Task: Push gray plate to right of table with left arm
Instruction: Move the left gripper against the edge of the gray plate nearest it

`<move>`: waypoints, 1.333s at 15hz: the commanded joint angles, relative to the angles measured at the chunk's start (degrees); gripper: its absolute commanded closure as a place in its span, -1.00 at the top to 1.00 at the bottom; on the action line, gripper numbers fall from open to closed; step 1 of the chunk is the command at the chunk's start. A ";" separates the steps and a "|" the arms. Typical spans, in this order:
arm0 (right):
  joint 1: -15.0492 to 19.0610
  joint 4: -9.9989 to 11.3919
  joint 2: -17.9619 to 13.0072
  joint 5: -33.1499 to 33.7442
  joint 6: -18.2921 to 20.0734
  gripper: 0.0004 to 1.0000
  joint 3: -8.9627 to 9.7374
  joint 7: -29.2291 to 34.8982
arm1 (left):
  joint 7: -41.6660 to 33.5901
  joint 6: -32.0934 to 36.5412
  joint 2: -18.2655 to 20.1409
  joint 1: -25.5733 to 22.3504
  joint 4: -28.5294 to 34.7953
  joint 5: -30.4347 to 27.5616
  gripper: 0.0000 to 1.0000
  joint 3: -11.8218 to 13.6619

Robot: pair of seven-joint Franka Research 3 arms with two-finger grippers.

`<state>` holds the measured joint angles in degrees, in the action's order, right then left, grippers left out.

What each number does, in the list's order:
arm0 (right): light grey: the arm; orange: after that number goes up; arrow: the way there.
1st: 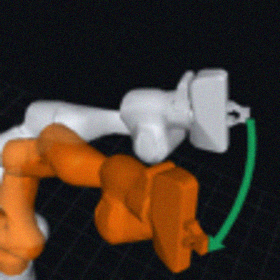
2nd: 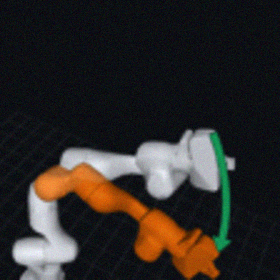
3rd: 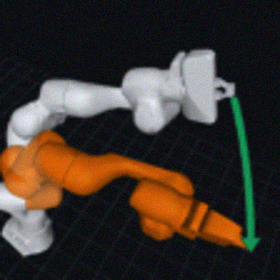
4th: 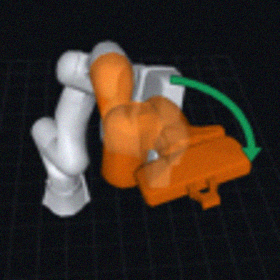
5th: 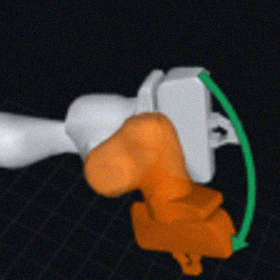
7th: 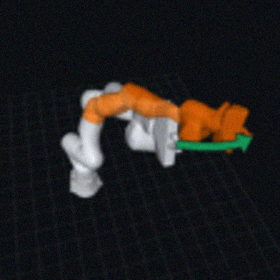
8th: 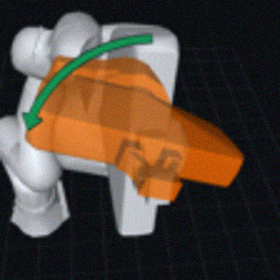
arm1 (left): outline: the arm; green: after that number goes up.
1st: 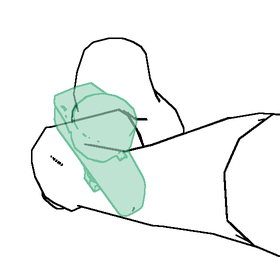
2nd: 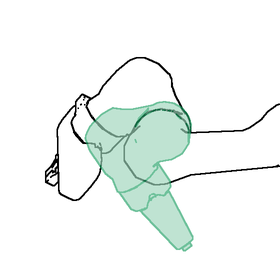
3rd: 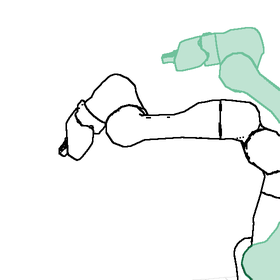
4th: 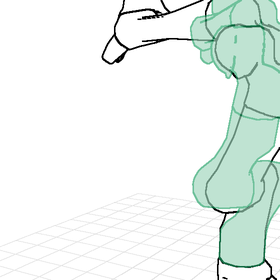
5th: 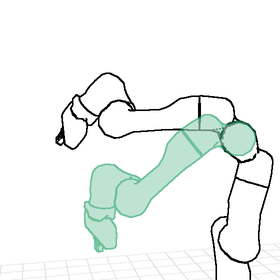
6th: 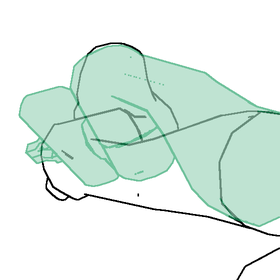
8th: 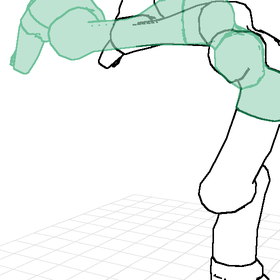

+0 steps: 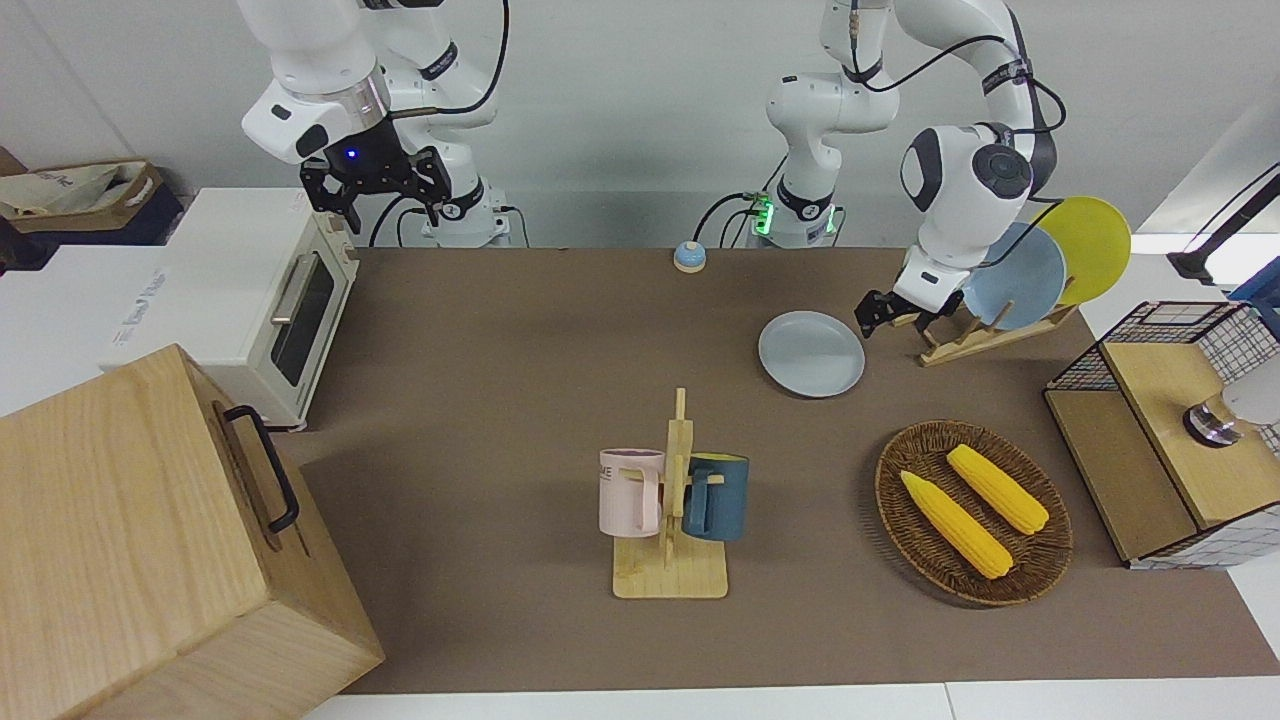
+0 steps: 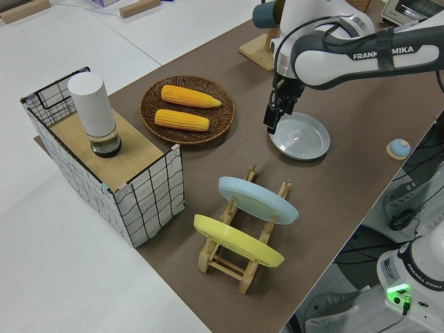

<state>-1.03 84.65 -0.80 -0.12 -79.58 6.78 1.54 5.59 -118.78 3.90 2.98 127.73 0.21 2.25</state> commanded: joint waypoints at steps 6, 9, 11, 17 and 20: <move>1.11 -0.45 -0.17 -0.23 0.83 0.97 0.78 0.13 | -0.40 -10.93 -7.85 -0.87 4.37 -2.84 0.99 -0.23; 1.11 -0.45 -0.17 -0.23 0.83 0.97 0.78 0.13 | -0.40 -11.21 -8.21 -0.61 4.72 -3.55 0.98 -0.23; 1.11 -0.45 -0.17 -0.23 0.83 0.97 0.78 0.13 | -0.23 -11.03 -8.12 -0.35 4.99 -3.55 0.72 -0.23; 1.11 -0.45 -0.17 -0.23 0.92 0.97 0.78 0.13 | 0.21 -9.80 -7.68 -0.26 4.99 -3.55 -0.44 -0.76; 1.11 -0.45 -0.17 -0.23 0.83 0.97 0.78 0.13 | 0.30 -9.45 -7.50 -0.26 4.99 -3.55 -0.62 -0.85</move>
<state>-1.03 84.65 -0.80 -0.12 -79.58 6.78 1.54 5.65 -128.54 -5.02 2.58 131.40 -2.61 1.43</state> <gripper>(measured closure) 0.013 0.767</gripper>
